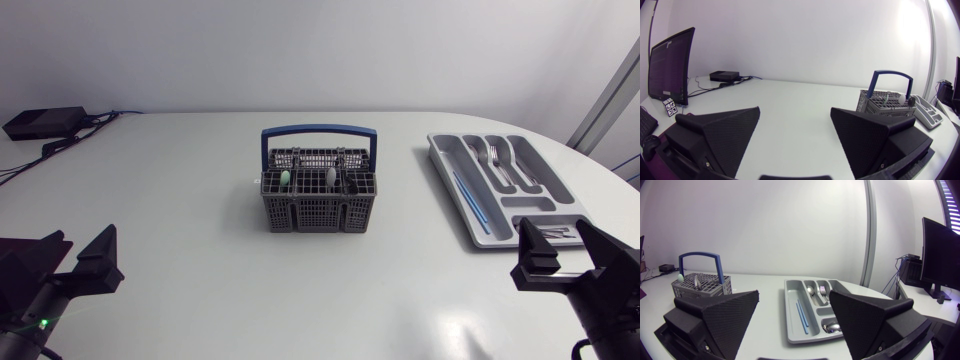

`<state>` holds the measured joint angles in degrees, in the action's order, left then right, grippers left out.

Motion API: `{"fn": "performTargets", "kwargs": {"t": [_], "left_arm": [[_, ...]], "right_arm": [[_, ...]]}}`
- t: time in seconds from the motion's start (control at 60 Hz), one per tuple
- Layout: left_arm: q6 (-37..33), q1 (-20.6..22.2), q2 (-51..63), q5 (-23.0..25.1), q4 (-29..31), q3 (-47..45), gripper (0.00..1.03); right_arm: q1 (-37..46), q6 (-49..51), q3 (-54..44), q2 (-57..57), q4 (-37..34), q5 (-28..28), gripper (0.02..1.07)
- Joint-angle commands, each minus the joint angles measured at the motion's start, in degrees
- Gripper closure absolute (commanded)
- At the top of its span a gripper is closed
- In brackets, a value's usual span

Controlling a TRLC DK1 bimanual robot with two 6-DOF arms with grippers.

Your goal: Unload the cutlery basket into the drawer organizer.

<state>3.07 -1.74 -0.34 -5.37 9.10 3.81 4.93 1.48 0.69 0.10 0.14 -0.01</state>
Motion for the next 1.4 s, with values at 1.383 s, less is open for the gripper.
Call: {"fn": "performTargets", "kwargs": {"t": [1.383], "left_arm": [[1.76,0.24,7.55,-0.17,-4.09,8.14,0.04]], "right_arm": [[-3.08,-2.35,2.92,0.87,1.62,0.1,0.06]]}}
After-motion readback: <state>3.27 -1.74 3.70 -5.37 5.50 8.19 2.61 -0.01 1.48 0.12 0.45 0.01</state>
